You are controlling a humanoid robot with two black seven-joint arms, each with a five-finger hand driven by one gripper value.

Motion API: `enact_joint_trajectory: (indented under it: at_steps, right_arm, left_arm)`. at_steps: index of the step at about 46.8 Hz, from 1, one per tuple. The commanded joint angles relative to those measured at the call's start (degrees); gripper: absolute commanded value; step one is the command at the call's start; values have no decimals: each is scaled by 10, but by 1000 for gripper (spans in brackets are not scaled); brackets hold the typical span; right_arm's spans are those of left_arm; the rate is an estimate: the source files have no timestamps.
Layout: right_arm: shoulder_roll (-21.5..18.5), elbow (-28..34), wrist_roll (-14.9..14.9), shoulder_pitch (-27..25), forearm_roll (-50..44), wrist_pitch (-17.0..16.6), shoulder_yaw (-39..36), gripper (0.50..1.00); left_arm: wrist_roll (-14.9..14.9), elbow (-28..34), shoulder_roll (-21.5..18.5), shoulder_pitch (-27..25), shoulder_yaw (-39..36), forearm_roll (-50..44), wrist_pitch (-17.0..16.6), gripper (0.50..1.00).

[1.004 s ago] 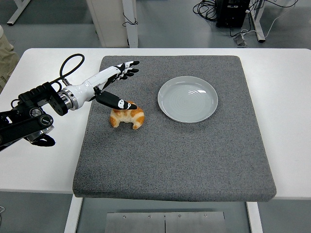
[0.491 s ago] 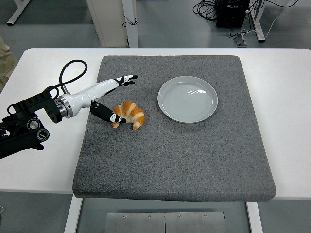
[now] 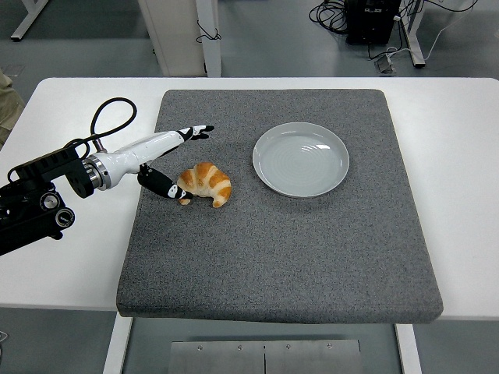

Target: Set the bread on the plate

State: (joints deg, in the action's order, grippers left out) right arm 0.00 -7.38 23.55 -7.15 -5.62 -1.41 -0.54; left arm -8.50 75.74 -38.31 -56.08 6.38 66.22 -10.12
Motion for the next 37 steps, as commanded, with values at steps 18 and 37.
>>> enact_joint_trajectory:
  at_steps: [18, 37]
  right_arm:
    - [0, -1, 0, 0, 0, 0, 0, 1000]
    - [0, 0, 0, -1, 0, 0, 0, 1000]
  left_arm:
    - [1, -31, 35, 1, -3, 0, -1, 971]
    - [0, -67, 85, 5, -5, 0, -1, 971]
